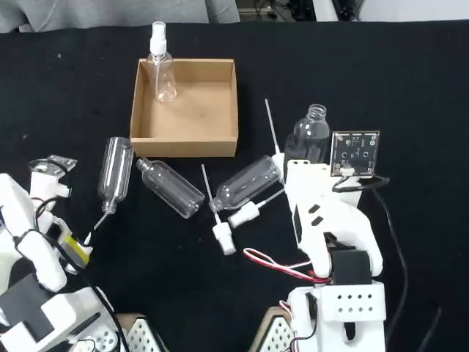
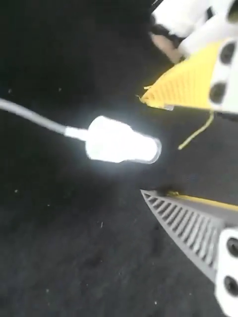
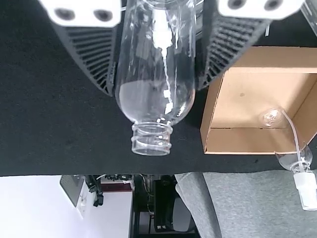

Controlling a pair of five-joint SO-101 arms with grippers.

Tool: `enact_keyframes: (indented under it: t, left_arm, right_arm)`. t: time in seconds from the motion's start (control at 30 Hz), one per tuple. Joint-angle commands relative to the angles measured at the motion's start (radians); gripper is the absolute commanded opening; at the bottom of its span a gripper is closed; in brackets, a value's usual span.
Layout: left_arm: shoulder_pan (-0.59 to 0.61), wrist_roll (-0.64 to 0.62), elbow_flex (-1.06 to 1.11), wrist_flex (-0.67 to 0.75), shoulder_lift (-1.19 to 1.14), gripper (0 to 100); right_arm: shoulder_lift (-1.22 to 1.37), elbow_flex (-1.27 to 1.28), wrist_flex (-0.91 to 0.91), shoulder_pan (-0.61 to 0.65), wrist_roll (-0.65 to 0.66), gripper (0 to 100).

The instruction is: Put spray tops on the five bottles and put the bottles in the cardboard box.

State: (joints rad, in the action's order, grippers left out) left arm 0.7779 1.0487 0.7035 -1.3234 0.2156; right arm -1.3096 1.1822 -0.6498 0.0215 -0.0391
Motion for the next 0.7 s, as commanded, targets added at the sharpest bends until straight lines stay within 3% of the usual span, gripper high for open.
enact_keyframes:
  t: [0.0, 0.3, 0.67]
  left_arm:
    - [-0.002, -0.031, 0.025, 0.072, 0.043, 25]
    - [0.077, -0.029, 0.111, 0.287, 0.051, 25]
    - [0.142, -0.048, 0.064, 0.381, 0.048, 25]
  right_arm:
    - [-0.015, -0.004, 0.032, -0.015, 0.005, 11.7]
    - [-0.015, -0.004, 0.032, -0.015, 0.005, 11.7]
    - [-0.013, -0.004, 0.032, -0.014, 0.005, 11.7]
